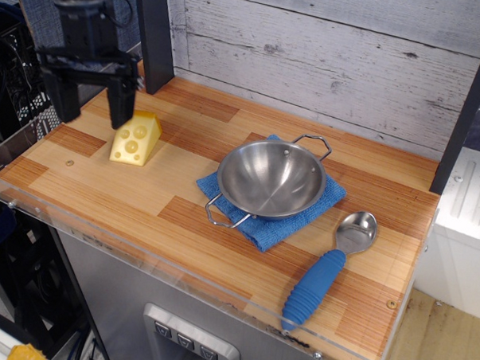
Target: Put the cheese in the pot.
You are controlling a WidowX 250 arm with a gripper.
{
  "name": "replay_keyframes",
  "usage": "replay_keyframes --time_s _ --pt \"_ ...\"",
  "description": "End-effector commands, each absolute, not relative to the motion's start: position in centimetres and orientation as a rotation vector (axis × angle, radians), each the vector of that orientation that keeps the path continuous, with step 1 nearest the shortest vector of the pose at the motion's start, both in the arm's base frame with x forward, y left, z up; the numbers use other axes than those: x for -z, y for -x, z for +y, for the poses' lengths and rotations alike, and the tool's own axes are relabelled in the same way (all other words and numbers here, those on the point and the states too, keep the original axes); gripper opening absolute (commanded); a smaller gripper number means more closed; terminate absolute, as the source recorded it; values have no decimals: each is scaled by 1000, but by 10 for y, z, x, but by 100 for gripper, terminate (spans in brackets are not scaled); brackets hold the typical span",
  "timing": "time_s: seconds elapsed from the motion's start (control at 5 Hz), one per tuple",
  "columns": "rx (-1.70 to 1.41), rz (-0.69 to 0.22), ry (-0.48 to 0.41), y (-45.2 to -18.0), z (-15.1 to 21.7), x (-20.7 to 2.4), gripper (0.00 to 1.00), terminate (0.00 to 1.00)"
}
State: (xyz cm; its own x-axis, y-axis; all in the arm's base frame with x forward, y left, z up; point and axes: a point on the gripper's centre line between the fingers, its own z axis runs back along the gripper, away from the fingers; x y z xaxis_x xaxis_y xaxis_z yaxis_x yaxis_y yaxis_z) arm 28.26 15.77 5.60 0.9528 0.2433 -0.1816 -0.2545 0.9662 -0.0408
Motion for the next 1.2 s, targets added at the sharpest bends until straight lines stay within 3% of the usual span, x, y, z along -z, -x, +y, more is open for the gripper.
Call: replay_keyframes --time_s 0.0,0.4,1.0 --pt "-213 134 -15 -291 137 -56 100 0" --pt "-235 137 -46 -314 153 -51 100 0" --pt "-255 143 -62 -321 166 -47 100 0"
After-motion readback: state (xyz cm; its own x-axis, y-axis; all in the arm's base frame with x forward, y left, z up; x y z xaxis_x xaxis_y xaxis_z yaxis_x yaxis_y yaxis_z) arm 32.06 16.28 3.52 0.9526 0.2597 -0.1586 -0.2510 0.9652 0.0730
